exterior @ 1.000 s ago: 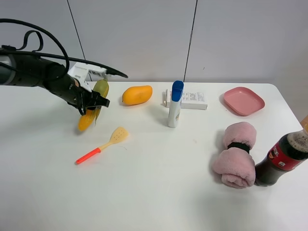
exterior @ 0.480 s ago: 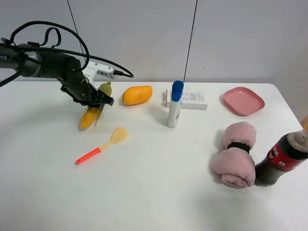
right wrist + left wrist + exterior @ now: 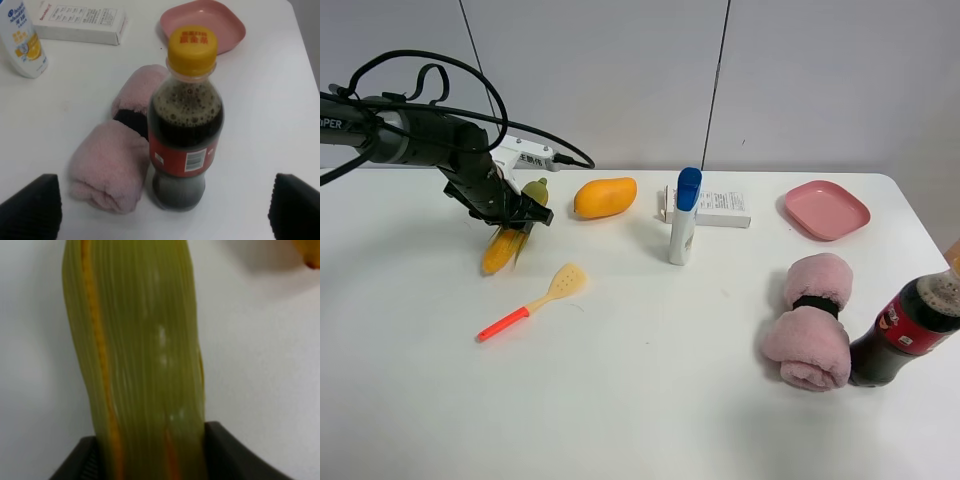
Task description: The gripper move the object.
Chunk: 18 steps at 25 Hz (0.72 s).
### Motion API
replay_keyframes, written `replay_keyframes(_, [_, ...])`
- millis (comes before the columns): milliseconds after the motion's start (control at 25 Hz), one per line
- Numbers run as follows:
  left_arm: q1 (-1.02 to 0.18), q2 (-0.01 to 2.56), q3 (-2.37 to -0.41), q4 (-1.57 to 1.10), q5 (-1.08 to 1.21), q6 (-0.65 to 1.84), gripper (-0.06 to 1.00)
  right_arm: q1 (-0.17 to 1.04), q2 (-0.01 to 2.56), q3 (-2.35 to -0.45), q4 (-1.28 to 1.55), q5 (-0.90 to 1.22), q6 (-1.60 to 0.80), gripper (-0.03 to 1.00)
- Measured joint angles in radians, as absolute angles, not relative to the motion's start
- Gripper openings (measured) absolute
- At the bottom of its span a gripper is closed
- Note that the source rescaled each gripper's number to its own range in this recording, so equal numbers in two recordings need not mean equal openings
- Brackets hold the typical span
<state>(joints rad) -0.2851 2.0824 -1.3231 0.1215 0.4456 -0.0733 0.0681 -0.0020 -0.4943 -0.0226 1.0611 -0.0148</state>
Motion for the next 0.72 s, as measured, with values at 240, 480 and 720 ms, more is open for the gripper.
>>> replay_keyframes(240, [-0.285, 2.082, -1.323, 0.125, 0.452, -0.073, 0.00, 0.068, -0.002, -0.494, -0.023, 1.061, -0.015, 1.00])
replay_keyframes(480, [-0.285, 2.082, -1.323, 0.144, 0.441, -0.074, 0.67, 0.068, -0.002, -0.494, -0.023, 1.061, -0.015, 1.00])
replay_keyframes(720, [-0.285, 2.076, -1.323, 0.147, 0.462, -0.085, 0.99, 0.068, -0.002, -0.494, -0.023, 1.061, -0.015, 1.00])
